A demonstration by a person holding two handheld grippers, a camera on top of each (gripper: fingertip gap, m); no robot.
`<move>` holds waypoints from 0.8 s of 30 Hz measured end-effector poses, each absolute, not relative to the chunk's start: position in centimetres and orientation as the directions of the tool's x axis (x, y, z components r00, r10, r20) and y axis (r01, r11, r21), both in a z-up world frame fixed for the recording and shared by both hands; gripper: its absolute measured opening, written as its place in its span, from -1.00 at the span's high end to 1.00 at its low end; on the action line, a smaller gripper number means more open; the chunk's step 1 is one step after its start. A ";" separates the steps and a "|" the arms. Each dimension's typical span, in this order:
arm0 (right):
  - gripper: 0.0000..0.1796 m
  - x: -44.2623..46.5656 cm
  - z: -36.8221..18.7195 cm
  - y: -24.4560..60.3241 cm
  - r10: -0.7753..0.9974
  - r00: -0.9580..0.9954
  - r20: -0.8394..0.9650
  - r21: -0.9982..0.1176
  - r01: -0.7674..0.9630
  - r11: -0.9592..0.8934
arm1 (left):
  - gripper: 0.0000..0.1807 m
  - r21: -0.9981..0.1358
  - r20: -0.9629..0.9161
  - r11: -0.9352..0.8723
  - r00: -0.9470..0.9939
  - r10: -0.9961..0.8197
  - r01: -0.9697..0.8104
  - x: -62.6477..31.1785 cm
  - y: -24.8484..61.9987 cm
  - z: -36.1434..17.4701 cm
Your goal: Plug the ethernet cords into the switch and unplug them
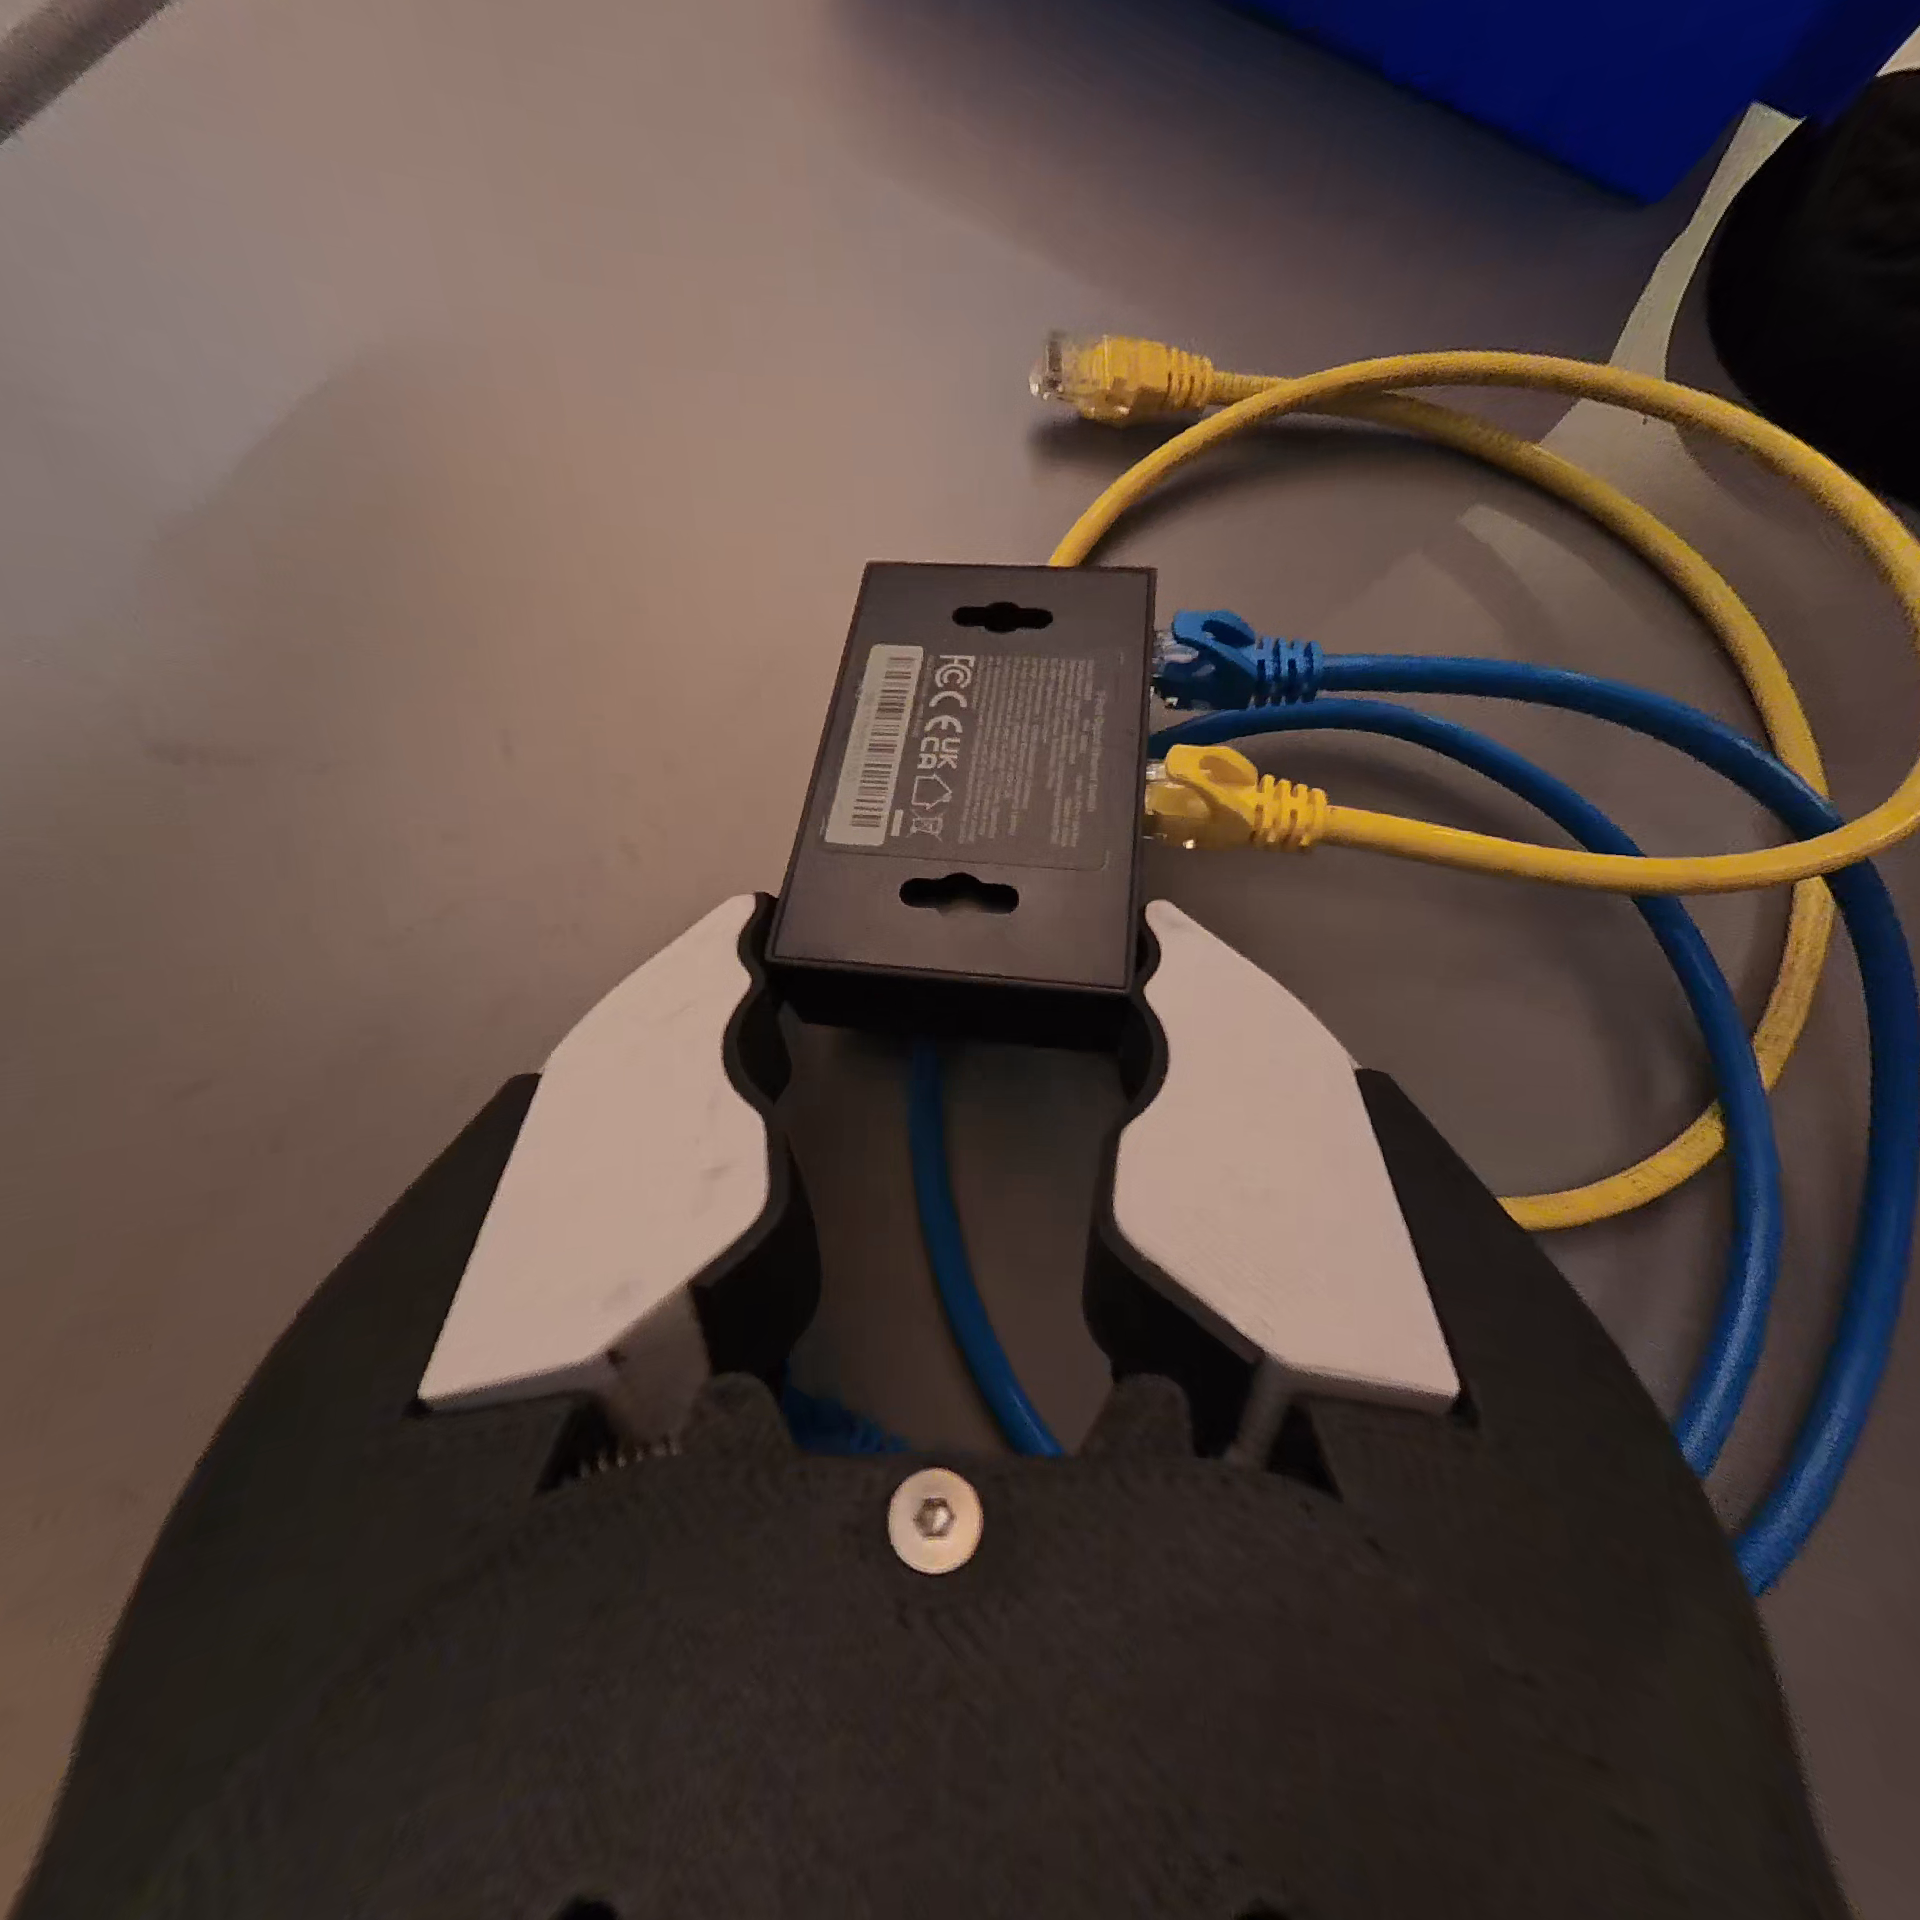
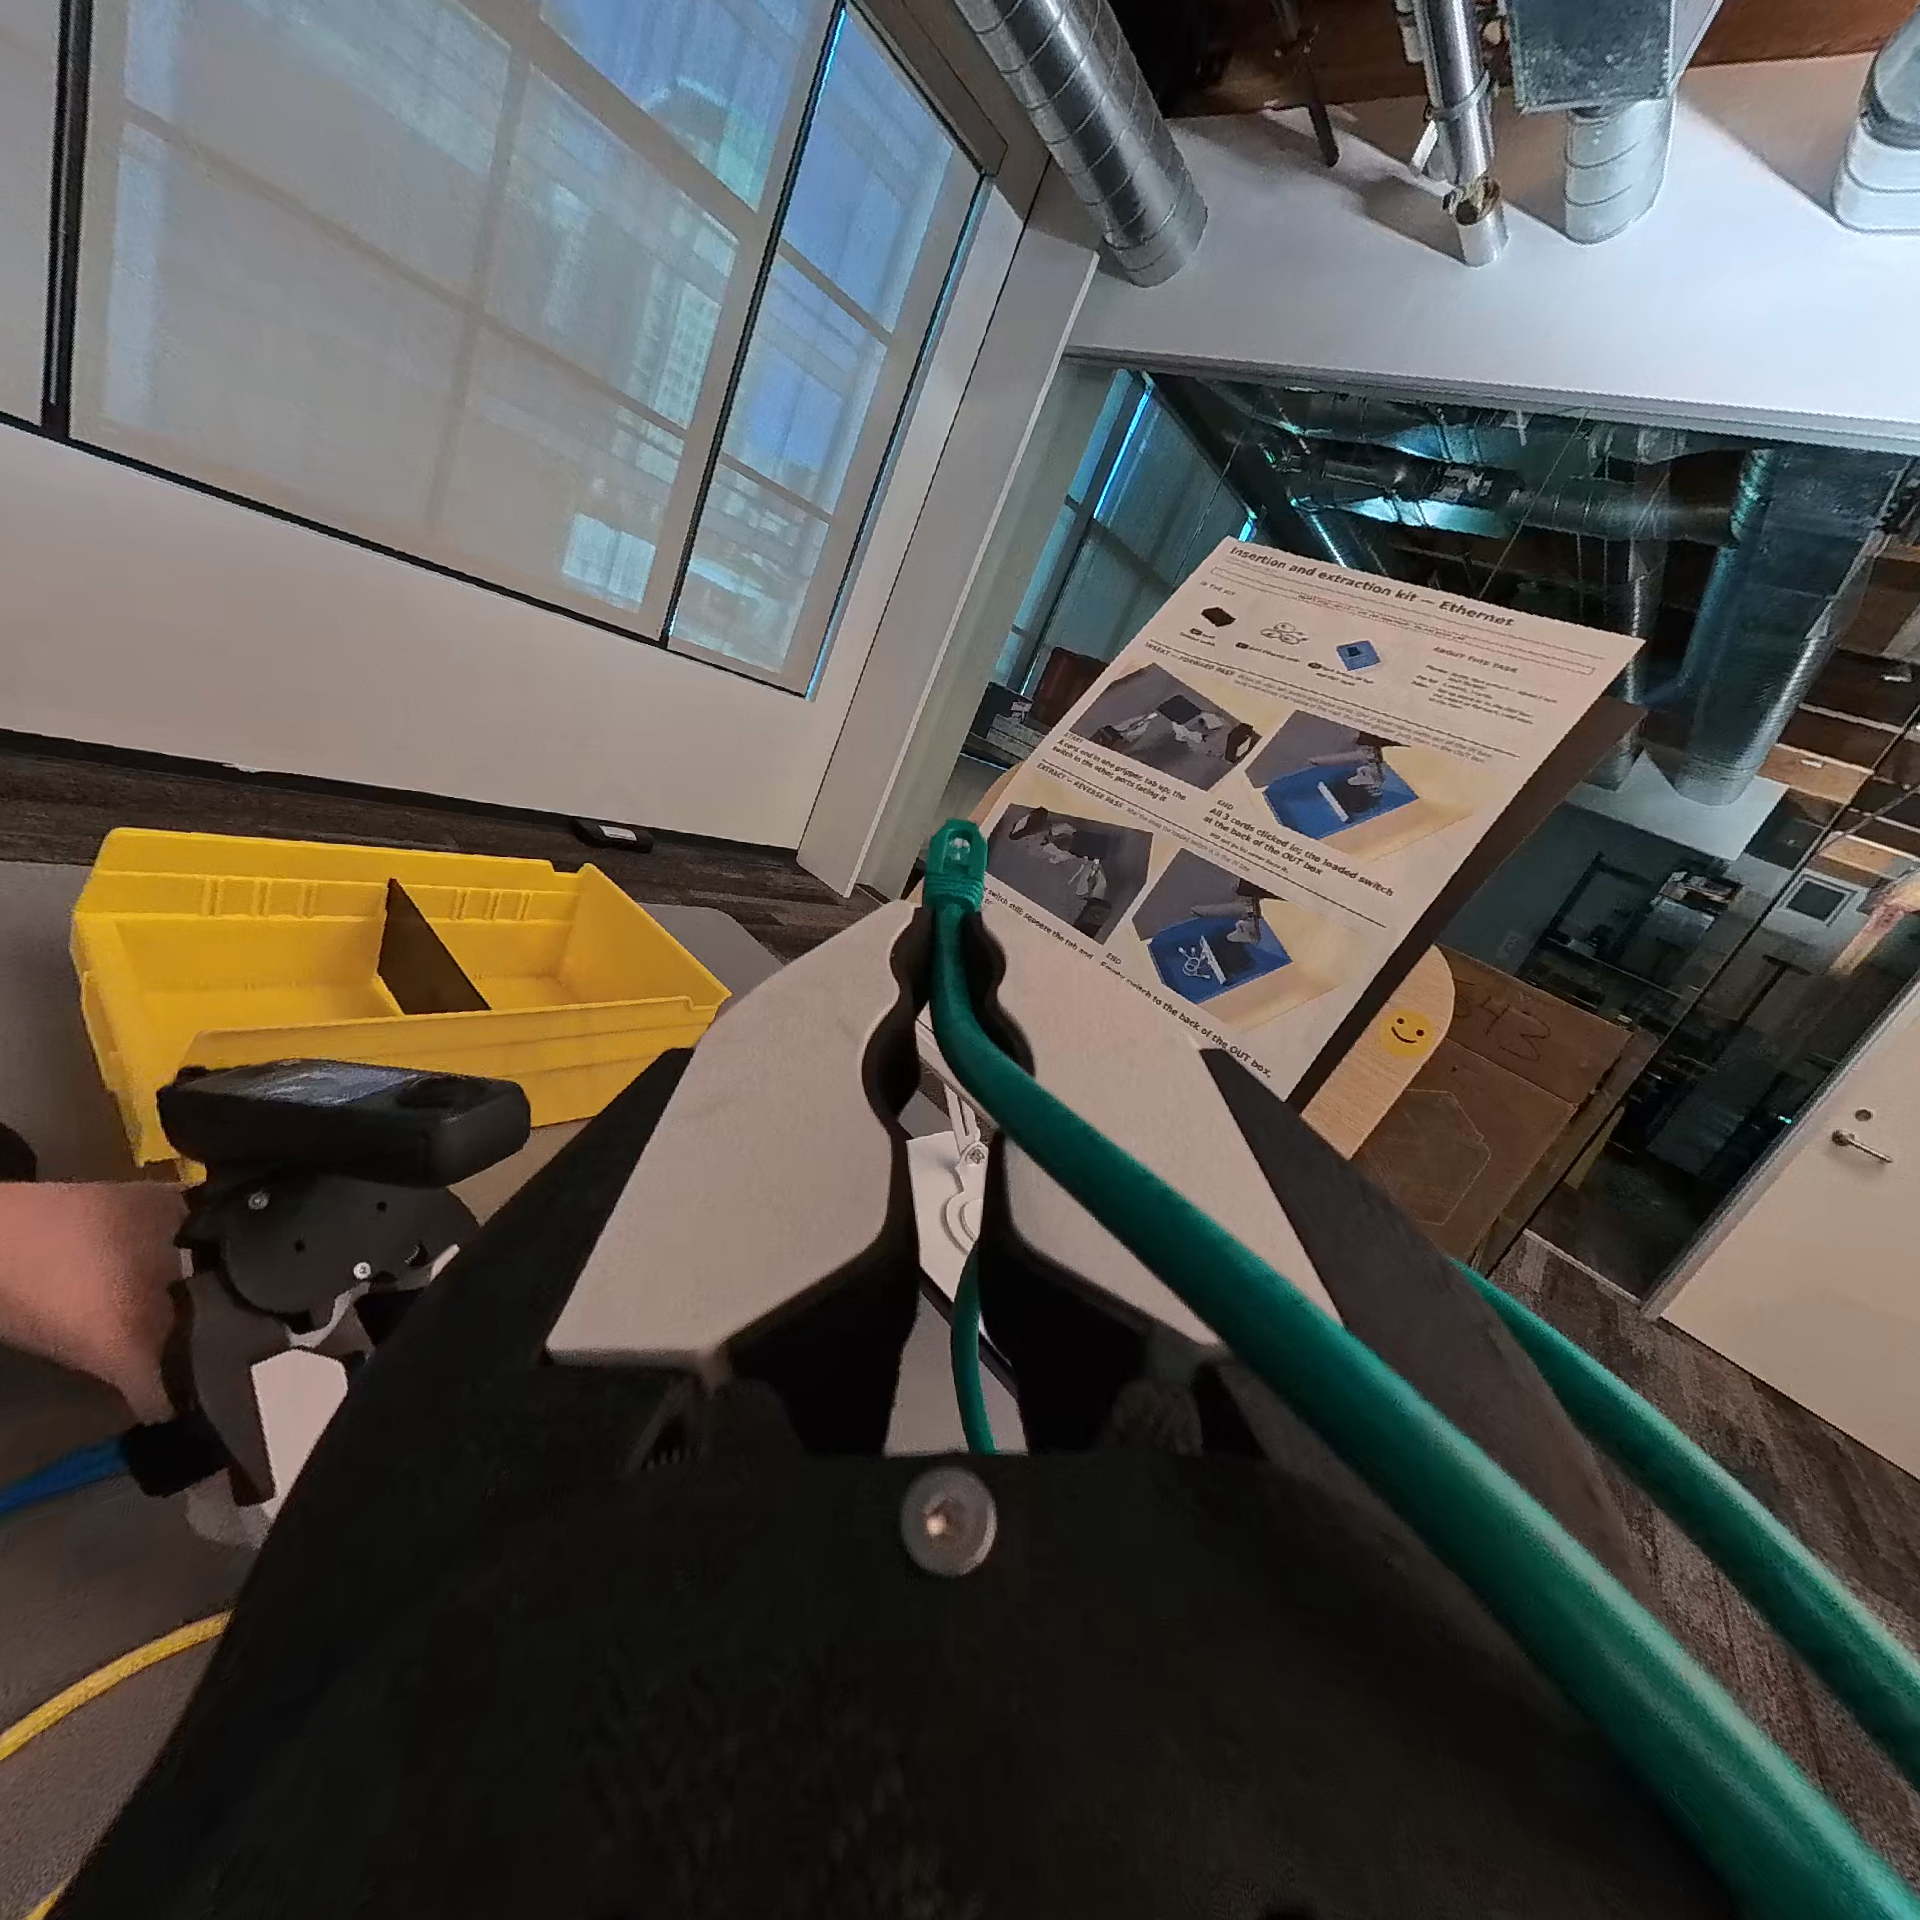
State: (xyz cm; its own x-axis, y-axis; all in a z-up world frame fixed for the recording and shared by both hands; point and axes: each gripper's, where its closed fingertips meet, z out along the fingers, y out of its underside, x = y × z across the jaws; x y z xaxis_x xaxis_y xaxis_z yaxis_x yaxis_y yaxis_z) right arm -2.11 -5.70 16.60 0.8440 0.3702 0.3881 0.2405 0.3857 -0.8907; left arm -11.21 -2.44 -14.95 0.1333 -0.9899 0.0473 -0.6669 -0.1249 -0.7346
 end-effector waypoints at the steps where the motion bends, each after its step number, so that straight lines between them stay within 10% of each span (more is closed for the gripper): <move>1: 0.93 -2.1 16.6 -5.7 0.371 0.844 0.388 -0.891 0.240 0.385 | 0.31 -0.744 0.044 -0.123 0.137 -0.990 -0.656 -11.1 -2.3 -14.9; 24: 0.93 -1.2 16.6 -5.5 0.369 0.850 0.377 -0.896 0.233 0.378 | 0.07 -0.524 0.027 -0.026 0.014 -1.000 -0.851 -10.0 -1.0 -15.3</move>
State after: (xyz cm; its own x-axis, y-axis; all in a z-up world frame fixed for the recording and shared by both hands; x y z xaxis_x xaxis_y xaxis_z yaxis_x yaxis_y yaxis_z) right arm -1.24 -5.50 16.57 0.8495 0.3688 0.3771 0.2333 0.3785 -0.8957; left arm -9.99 -1.04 -15.33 0.0136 -0.9995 0.0270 -0.8513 -0.0257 -0.5241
